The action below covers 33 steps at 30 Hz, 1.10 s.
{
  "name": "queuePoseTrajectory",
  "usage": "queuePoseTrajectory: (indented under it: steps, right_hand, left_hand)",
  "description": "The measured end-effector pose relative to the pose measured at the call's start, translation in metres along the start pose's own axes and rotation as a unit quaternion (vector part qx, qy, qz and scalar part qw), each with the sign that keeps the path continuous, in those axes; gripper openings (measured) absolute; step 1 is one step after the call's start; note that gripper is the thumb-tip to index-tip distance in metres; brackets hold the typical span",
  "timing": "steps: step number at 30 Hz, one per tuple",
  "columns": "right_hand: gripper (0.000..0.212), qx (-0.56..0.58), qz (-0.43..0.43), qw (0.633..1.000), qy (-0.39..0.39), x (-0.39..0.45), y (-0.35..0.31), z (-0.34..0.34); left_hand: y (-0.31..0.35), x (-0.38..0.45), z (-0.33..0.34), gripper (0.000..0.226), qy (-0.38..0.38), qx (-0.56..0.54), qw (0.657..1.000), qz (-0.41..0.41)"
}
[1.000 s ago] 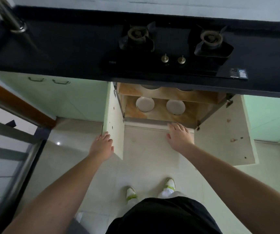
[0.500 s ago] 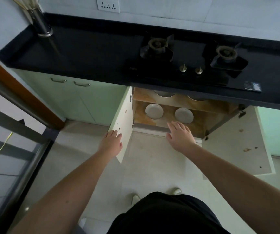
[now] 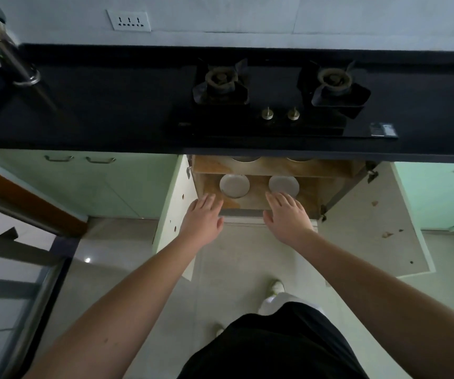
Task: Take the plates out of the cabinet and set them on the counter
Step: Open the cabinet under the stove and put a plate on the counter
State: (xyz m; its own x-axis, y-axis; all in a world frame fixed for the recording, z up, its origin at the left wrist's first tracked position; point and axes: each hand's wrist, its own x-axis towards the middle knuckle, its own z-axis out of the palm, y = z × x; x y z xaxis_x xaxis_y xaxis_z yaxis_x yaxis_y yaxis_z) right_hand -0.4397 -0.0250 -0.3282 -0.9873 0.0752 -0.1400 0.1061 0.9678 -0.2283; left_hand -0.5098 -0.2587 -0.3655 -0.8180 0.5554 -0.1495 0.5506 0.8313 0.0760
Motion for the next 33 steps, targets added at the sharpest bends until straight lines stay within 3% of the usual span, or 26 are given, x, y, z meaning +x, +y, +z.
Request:
queuePoseTrajectory:
  steps: [14, 33]
  right_hand:
    - [0.059, 0.002, -0.035, 0.998, -0.046, 0.114, 0.069, 0.032]
    - [0.059, -0.03, -0.06, 0.997, -0.023, 0.301, 0.123, 0.245]
  left_hand:
    - [0.01, 0.115, 0.031, 0.06, -0.017, -0.023, 0.999, -0.045]
    - [-0.041, 0.283, 0.225, 0.06, 0.029, 0.003, 0.998, -0.059]
